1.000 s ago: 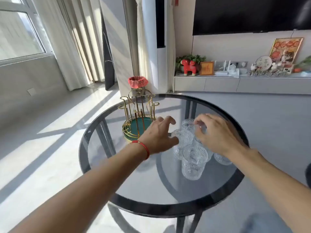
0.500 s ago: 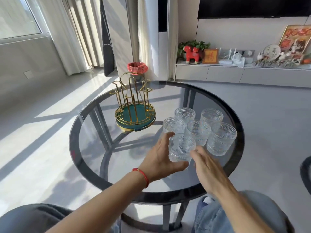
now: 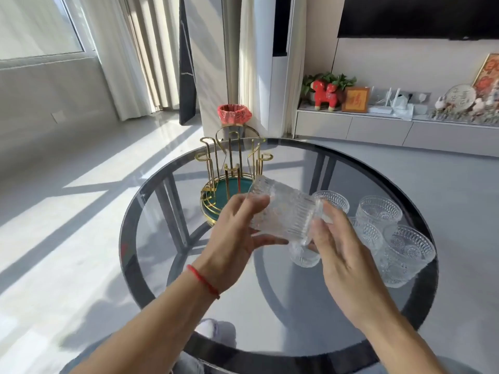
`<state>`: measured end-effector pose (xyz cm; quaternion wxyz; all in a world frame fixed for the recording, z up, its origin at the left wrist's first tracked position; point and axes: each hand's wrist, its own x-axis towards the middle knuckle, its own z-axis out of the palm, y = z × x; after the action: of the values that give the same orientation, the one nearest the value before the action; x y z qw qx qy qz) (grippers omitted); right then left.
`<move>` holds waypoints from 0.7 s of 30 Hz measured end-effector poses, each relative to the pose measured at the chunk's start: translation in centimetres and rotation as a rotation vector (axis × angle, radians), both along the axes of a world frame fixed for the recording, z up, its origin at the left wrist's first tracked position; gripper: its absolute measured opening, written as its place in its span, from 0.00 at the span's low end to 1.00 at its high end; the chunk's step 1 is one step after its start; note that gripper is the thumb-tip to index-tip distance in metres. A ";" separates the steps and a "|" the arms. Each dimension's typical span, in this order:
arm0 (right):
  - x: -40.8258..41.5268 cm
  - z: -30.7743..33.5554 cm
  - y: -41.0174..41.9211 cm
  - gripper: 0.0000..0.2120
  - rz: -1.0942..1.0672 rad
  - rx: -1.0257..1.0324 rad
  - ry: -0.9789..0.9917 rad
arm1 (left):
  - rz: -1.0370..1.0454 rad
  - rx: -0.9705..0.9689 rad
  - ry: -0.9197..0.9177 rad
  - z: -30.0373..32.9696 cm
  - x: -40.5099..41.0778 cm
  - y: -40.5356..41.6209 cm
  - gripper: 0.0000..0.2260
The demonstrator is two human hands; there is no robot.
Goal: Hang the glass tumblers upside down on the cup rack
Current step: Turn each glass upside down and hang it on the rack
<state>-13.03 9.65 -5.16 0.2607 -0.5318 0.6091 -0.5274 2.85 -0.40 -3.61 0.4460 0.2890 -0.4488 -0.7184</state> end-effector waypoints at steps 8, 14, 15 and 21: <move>0.4 1.9 -7.7 0.22 -0.066 0.091 -0.174 | -0.192 0.093 0.058 -2.6 0.4 -5.0 0.27; -1.5 2.8 -9.0 0.22 -0.163 0.021 -0.036 | 0.091 -0.333 -0.521 -4.5 2.0 -7.6 0.10; -1.9 3.0 -9.2 0.20 -0.205 -0.018 -0.019 | 0.224 -0.424 -0.697 -5.1 2.2 -8.1 0.06; -4.1 6.2 -14.4 0.19 -0.393 -0.216 -0.164 | 0.471 -0.550 -1.244 -8.5 2.9 -10.1 0.24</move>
<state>-17.10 -4.75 1.04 0.1432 -0.3833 0.6177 -0.6716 5.80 -10.50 -12.12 0.3076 0.6113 -0.7100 -0.1664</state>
